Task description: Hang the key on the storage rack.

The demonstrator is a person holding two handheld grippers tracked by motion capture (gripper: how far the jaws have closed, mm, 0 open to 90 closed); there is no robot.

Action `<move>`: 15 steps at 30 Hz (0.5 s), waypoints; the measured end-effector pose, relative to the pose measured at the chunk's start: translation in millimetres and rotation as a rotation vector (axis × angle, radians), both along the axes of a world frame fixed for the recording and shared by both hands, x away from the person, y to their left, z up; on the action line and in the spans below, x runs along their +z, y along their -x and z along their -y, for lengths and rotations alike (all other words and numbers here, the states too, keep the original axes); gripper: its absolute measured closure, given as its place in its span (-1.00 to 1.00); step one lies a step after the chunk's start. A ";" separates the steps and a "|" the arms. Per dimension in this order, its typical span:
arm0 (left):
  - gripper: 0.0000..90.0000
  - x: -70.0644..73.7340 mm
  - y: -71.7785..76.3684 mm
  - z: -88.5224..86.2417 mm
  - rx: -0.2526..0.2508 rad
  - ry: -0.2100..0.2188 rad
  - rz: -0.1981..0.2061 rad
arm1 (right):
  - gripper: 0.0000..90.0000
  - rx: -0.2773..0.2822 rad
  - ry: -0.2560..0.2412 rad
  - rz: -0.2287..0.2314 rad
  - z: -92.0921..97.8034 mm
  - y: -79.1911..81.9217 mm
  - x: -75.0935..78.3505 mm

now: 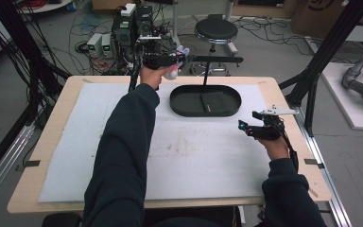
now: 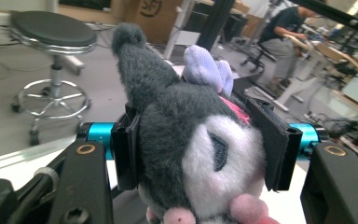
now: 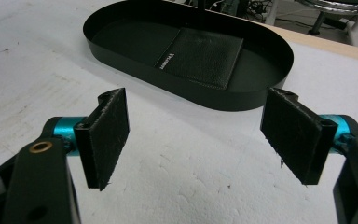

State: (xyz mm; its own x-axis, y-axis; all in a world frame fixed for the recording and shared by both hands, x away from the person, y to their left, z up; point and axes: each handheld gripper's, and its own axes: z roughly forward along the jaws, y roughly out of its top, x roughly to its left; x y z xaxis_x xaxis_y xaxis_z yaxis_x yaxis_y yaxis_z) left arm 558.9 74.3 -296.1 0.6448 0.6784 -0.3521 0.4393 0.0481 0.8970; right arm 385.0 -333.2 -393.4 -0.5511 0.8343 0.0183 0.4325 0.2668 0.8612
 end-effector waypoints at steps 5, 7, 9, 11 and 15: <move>-0.07 -9.9 5.6 -11.8 0.060 -0.043 0.005 | -0.47 0.003 0.002 0.002 -0.1 0.4 0.3; -0.07 -15.0 8.6 -17.3 0.075 -0.051 0.006 | -0.47 0.004 0.002 0.003 -0.7 0.7 0.4; -0.08 -20.3 11.3 -21.0 0.077 -0.067 0.004 | -0.47 0.006 0.004 0.005 -1.3 1.1 0.6; -0.08 -24.8 13.4 -21.1 0.080 -0.103 0.005 | -0.47 0.006 0.005 0.004 -1.8 1.2 0.6; -0.09 -34.6 14.3 -14.8 0.093 -0.188 -0.008 | -0.47 0.008 0.009 -0.001 -3.3 1.4 0.2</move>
State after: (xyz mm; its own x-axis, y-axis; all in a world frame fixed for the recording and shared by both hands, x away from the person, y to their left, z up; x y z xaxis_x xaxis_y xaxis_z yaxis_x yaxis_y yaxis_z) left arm 544.6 89.0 -330.7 0.5740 0.7891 -0.2187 0.4482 -0.0792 0.8904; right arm 383.7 -330.0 -393.2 -0.5576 0.8300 0.0115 0.4308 0.2776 0.8587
